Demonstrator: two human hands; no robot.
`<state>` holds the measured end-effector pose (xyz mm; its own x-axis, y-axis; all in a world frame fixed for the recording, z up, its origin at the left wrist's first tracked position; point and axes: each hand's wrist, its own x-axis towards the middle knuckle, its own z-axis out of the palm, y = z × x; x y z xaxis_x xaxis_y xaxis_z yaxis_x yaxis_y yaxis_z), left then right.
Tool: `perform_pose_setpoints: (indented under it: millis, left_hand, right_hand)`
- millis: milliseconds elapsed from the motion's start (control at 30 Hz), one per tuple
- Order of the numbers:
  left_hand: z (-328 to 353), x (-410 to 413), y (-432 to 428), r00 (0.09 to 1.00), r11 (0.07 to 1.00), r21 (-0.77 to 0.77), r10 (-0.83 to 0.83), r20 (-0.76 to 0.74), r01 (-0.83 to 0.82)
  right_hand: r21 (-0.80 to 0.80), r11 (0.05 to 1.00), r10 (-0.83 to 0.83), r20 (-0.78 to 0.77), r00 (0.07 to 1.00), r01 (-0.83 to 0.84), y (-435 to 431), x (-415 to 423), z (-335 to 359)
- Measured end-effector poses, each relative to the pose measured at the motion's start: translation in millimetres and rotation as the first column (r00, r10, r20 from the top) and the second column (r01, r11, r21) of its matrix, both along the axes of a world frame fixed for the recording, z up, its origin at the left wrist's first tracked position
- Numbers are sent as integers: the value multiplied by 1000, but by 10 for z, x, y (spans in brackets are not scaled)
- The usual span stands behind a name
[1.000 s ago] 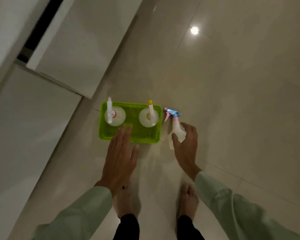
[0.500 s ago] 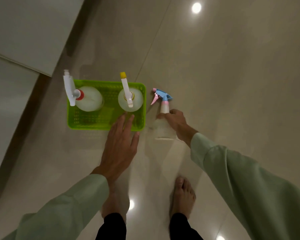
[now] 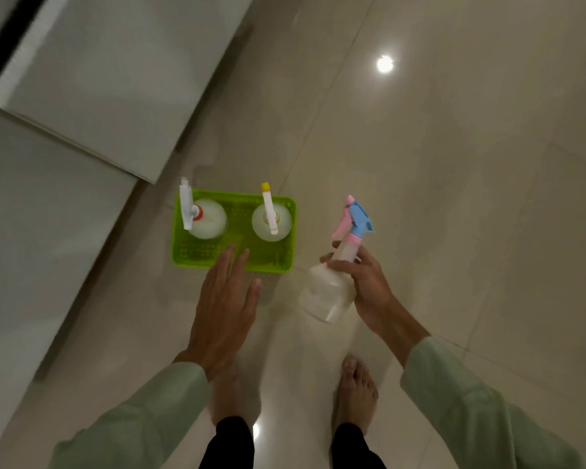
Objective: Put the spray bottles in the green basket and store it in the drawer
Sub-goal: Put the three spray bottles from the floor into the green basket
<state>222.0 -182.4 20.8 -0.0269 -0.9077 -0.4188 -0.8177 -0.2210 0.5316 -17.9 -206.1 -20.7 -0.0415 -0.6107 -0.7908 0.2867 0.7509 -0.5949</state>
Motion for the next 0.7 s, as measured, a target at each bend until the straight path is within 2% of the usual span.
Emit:
perform_pose_setpoints:
  millis: [200,300,367,433,567,700]
  left_hand:
    - [205,373,44,997,997,-7,80,-3,-80]
    - [206,599,52,995,995,-17,100,4,-100]
    - [180,750,52,994,994,-22,109,3,-109]
    - [142,877,47,994,993,-29,111,8,-111]
    - [53,1079,29,995,995,-19,101,17,-100]
    - [-28,1192,0,994,994,-7,109,3,-109]
  right_hand:
    - [-197,980,-11,-35,999,4,177,526,491]
    - [-243,970,-17,-187,982,-29,199,949,550]
    - [-243,968,-26,-356,934,-66,198,1260,524]
    - [-260,964,-66,-453,889,-61,189,1536,463]
    - [-264,964,-162,-495,854,30,90,1981,271]
    - [-372,927,-254,-531,808,47,-37,2211,92]
